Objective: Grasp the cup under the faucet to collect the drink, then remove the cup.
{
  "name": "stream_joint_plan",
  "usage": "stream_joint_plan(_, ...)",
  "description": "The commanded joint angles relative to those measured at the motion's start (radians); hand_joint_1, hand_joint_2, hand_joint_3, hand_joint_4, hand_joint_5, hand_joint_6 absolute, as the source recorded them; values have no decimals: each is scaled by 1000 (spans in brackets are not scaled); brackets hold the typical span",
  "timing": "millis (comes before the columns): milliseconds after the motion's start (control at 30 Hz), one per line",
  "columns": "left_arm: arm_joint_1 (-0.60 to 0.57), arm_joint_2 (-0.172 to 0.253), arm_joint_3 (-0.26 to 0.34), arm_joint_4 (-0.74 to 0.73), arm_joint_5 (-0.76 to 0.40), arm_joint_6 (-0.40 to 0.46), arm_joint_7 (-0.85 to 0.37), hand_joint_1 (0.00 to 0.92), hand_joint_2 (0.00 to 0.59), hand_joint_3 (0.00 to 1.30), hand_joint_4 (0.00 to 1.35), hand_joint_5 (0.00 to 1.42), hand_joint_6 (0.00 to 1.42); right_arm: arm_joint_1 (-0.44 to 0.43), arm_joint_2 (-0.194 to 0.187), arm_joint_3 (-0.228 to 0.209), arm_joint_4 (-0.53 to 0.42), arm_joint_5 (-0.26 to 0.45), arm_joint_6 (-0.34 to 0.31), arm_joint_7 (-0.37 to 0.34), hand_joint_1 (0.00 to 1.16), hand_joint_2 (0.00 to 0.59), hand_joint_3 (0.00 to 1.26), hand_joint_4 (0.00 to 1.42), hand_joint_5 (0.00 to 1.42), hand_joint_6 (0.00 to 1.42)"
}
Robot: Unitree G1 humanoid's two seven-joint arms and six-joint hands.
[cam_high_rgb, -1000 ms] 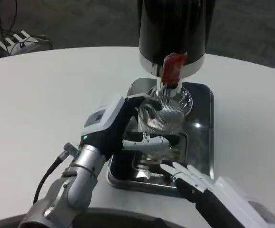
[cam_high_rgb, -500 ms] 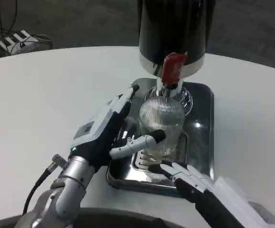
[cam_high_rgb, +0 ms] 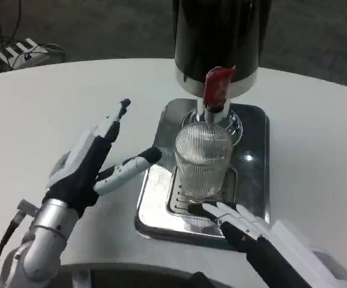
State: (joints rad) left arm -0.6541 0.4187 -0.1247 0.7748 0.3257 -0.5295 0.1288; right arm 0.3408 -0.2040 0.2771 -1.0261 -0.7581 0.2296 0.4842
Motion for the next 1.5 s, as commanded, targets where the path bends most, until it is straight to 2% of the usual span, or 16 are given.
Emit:
stream_joint_plan(33, 83, 16, 107, -115, -186, -18, -135, 0, 0, 0, 0, 0, 0, -7, 2, -4, 9, 7, 1, 3, 584, 472, 136, 62, 0, 0)
stream_joint_plan(100, 103, 17, 154, -187, -276, 0, -195, 0, 4, 0, 0, 6, 0, -18, 4, -7, 12, 8, 6, 5, 585, 472, 136, 62, 0, 0)
stream_joint_plan(167, 114, 20, 203, -270, -394, 38, -287, 0, 3, 3, 5, 89, 38, -30, 4, -7, 16, 7, 8, 5, 586, 472, 136, 62, 0, 0)
stream_joint_plan(267, 112, 17, 257, -362, -577, 154, -435, 0, 10, 145, 126, 200, 147, -35, 3, -7, 17, 6, 9, 6, 588, 472, 137, 64, 0, 0)
stream_joint_plan(367, 107, 17, 289, -431, -686, 269, -530, 0, 20, 220, 193, 258, 201, -36, 3, -7, 17, 6, 10, 6, 591, 474, 148, 80, 0, 1)
stream_joint_plan(500, 74, 38, 311, -486, -784, 411, -652, 0, 20, 128, 148, 228, 172, -36, 3, -7, 17, 6, 10, 6, 599, 478, 154, 87, 0, 12)
stream_joint_plan(600, 21, 60, 316, -479, -838, 500, -765, 0, 21, 121, 142, 225, 168, -36, 2, -7, 17, 6, 11, 6, 602, 479, 155, 91, 0, 13)
stream_joint_plan(700, -21, 64, 314, -472, -848, 549, -832, 0, 21, 119, 142, 226, 169, -36, 2, -6, 17, 6, 11, 6, 603, 479, 155, 92, 0, 14)
stream_joint_plan(833, -75, 48, 301, -460, -853, 594, -904, 0, 21, 130, 153, 247, 194, -36, 2, -6, 17, 6, 11, 5, 605, 479, 155, 93, 0, 15)
stream_joint_plan(1033, -115, 17, 290, -493, -848, 627, -939, 0, 23, 131, 173, 261, 211, 7, 15, 3, 7, 4, -2, -20, 607, 479, 155, 94, 0, 15)
stream_joint_plan(1500, -152, -6, 247, -544, -787, 611, -934, 0, 30, 140, 164, 251, 196, 15, 16, 8, 6, 5, -8, -24, 610, 479, 156, 94, 0, 17)
